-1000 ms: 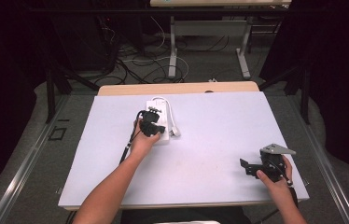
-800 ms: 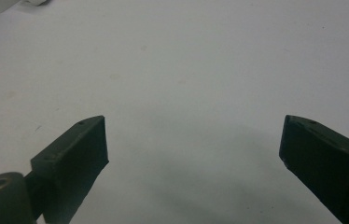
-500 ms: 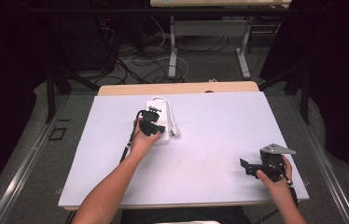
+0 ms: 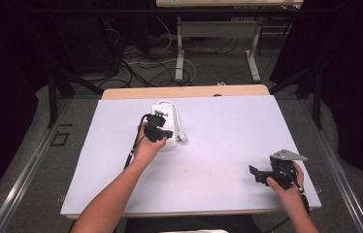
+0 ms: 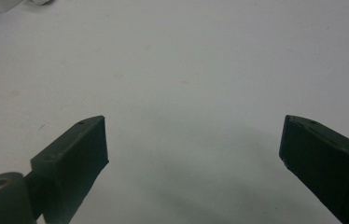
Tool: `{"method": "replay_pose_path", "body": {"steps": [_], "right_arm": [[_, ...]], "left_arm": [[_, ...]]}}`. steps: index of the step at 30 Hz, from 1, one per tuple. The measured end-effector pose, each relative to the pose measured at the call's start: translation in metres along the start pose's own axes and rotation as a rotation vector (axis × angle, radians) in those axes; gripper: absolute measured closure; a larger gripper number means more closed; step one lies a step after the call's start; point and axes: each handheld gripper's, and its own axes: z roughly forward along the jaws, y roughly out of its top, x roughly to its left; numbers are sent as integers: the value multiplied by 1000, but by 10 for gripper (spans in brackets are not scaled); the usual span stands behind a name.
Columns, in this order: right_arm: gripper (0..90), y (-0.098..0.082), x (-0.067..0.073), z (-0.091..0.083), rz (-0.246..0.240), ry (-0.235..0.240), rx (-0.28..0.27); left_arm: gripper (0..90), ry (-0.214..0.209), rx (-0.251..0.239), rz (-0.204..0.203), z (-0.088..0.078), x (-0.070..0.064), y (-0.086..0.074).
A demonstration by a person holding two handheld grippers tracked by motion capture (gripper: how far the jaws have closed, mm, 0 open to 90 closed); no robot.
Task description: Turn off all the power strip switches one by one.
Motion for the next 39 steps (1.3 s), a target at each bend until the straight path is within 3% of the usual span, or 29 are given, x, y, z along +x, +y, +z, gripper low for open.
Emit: {"method": "replay_pose_path", "body": {"steps": [8, 12, 13, 18, 24, 30, 39], "right_arm": [[72, 1, 0, -1, 6, 2, -6], [72, 1, 0, -1, 9, -2, -3], [72, 1, 0, -1, 7, -1, -3], [72, 0, 0, -1, 3, -5, -7], [72, 0, 0, -2, 6, -6, -7], [72, 0, -1, -1, 5, -10, -5], [72, 0, 0, -1, 2, -12, -6]], "left_arm": [[805, -37, -36, 9, -25, -3, -6], [726, -53, -61, -6, -35, -1, -14], [701, -55, -69, 6, -38, 1, -16], [591, -41, -108, -27, -51, 8, -27], [505, 10, -133, -16, -66, 20, -41], [408, 54, -158, -35, -79, 34, -58], [304, 81, -220, -73, -98, 52, -84]]}}
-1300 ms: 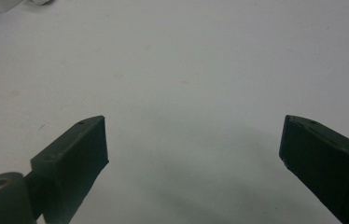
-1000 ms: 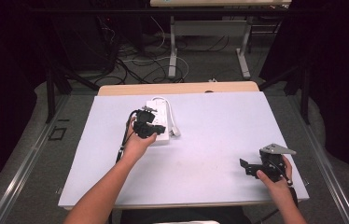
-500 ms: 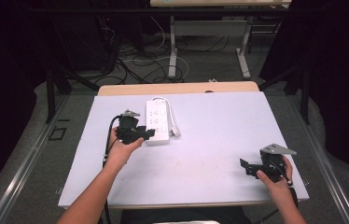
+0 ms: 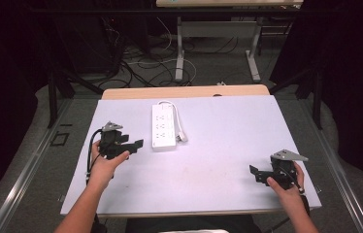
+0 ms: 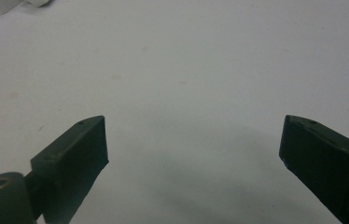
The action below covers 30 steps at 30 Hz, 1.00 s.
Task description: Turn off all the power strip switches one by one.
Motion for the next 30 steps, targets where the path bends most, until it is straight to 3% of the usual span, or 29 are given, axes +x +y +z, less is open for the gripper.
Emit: {"method": "replay_pose_path", "body": {"steps": [3, 16, 22, 30], "right_arm": [[72, 0, 0, 0, -6, 1, 2], [72, 0, 2, 0, -1, -7, 5], [72, 0, 0, 1, -5, -1, 6], [72, -1, 0, 1, -2, -4, 9]], "left_arm": [[294, -15, -9, -43, -4, 6, -8], [47, 24, -10, -60, -6, 14, -36], [29, 23, -37, -90, -9, 18, -47], [3, 12, -27, -72, -9, 23, -61]]}}
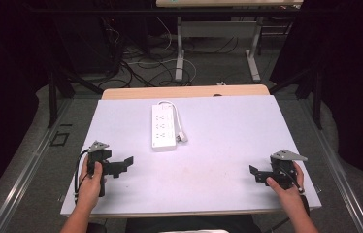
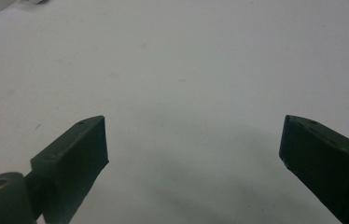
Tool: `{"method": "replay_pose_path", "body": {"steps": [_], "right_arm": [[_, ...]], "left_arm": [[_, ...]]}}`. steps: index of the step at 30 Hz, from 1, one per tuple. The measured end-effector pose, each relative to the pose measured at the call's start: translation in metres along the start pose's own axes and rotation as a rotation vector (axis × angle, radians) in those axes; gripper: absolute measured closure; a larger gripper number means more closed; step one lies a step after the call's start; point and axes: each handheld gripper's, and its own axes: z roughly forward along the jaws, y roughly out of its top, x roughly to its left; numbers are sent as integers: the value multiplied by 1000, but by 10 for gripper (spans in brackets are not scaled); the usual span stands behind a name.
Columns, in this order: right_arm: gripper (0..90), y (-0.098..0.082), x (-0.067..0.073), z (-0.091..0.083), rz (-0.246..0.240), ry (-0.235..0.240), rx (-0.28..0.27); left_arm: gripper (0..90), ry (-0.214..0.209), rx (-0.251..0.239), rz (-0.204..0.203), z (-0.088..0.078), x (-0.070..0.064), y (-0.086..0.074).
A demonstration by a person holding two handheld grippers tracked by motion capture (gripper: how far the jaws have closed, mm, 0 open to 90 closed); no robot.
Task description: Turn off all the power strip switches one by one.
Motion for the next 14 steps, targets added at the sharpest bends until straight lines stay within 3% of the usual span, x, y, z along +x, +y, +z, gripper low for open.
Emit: {"method": "replay_pose_path", "body": {"steps": [9, 10, 11, 14], "right_arm": [[72, 0, 1, 0, -6, 4, 1], [72, 1, 1, -2, -12, 2, 31], [71, 0, 2, 0, -3, -2, -7], [72, 0, 1, 0, -1, 3, 2]], "left_arm": [[3, 26, 8, 5, 1, 3, -3], [3, 27, 7, 3, 2, 4, -3], [3, 28, 6, -2, 3, 4, -4], [3, 33, 8, 1, 4, 5, -4]]}}
